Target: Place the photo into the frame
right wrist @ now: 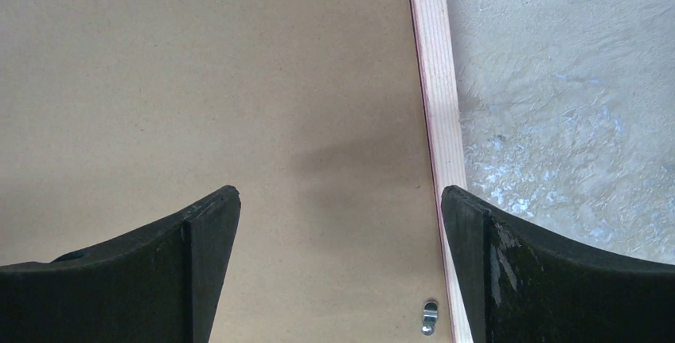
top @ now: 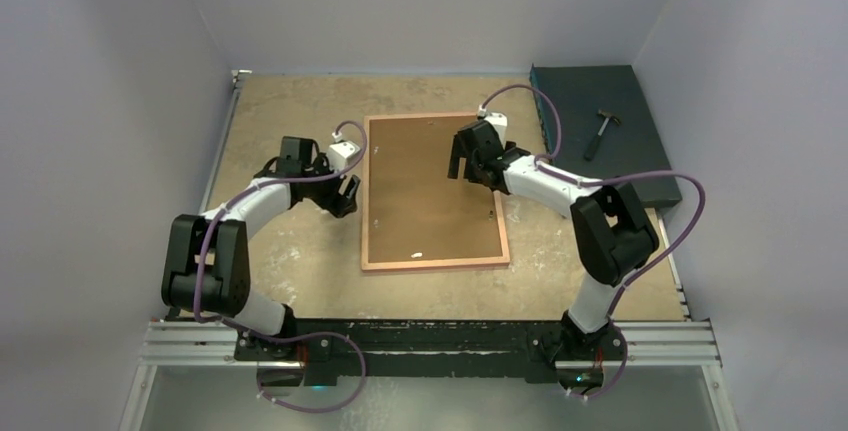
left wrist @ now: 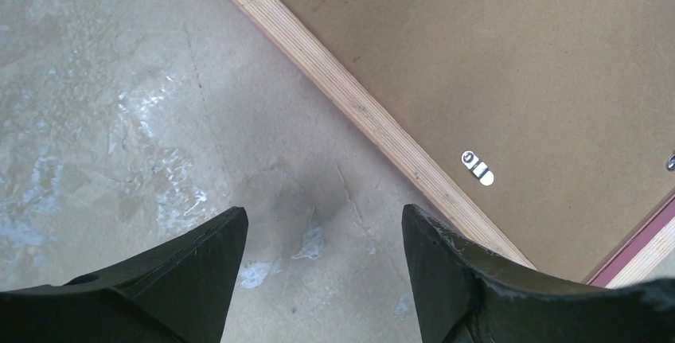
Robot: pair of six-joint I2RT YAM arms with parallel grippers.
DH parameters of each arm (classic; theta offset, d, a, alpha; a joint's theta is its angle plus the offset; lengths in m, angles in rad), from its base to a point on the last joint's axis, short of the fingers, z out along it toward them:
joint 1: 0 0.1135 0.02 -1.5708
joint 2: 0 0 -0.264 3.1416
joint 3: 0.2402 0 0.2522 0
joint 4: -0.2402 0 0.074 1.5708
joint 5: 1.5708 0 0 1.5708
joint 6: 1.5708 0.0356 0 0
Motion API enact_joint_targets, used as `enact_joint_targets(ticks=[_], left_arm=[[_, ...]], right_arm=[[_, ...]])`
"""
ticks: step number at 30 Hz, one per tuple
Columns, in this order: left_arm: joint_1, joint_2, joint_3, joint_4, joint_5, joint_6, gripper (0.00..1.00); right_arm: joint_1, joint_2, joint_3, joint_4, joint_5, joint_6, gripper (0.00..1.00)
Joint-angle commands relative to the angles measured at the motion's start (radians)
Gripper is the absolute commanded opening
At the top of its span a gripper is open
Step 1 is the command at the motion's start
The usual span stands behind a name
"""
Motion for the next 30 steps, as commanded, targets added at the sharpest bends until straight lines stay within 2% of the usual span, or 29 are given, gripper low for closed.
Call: enact_joint_targets(ticks=[1, 5, 10, 11, 12, 13, 15, 16, 18, 19, 20, 22, 23, 24, 26, 30], left_arm=[[0.021, -0.042, 0.043, -0.006, 0.045, 0.009, 0.70], [0.022, -0.035, 0.050, 0.000, 0.043, 0.003, 0.70], [0.025, 0.000, 0.087, 0.001, 0.073, -0.043, 0.70], [0.025, 0.005, 0.092, 0.001, 0.088, -0.056, 0.70], [0.025, 0.010, 0.096, 0.000, 0.099, -0.068, 0.70], [0.024, 0.013, 0.097, 0.002, 0.114, -0.083, 0.69], [0.025, 0.025, 0.098, 0.006, 0.134, -0.118, 0.69], [0.024, 0.032, 0.097, 0.010, 0.141, -0.132, 0.68], [0.025, 0.049, 0.096, 0.017, 0.147, -0.152, 0.66], [0.025, 0.057, 0.094, 0.023, 0.151, -0.160, 0.64], [0.025, 0.065, 0.093, 0.027, 0.154, -0.166, 0.63], [0.025, 0.080, 0.089, 0.033, 0.170, -0.176, 0.60], [0.025, 0.089, 0.088, 0.036, 0.178, -0.183, 0.58], [0.024, 0.096, 0.085, 0.037, 0.186, -0.191, 0.56], [0.025, 0.111, 0.081, 0.048, 0.198, -0.201, 0.54], [0.024, 0.141, 0.077, 0.063, 0.210, -0.211, 0.46]], right_arm=[[0.003, -0.054, 0.033, -0.008, 0.000, -0.011, 0.99], [0.007, -0.083, 0.025, 0.057, -0.045, -0.008, 0.97], [0.052, -0.165, -0.002, 0.157, -0.118, 0.007, 0.77], [0.045, -0.190, -0.028, 0.202, -0.206, 0.028, 0.78], [0.013, -0.209, -0.069, 0.280, -0.299, 0.075, 0.94], [-0.026, -0.219, -0.104, 0.332, -0.375, 0.131, 0.97], [-0.102, -0.213, -0.181, 0.492, -0.612, 0.187, 0.91], [-0.111, -0.205, -0.196, 0.535, -0.633, 0.202, 0.87], [-0.050, -0.196, -0.148, 0.464, -0.504, 0.154, 0.83], [0.014, -0.196, -0.131, 0.427, -0.417, 0.128, 0.78], [0.045, -0.196, -0.135, 0.428, -0.405, 0.131, 0.65], [0.078, -0.193, -0.158, 0.440, -0.403, 0.165, 0.29], [0.091, -0.190, -0.170, 0.443, -0.404, 0.176, 0.14], [0.104, -0.184, -0.180, 0.446, -0.406, 0.185, 0.08], [0.152, -0.172, -0.206, 0.471, -0.413, 0.187, 0.10], [0.272, -0.116, -0.204, 0.478, -0.371, 0.203, 0.04]])
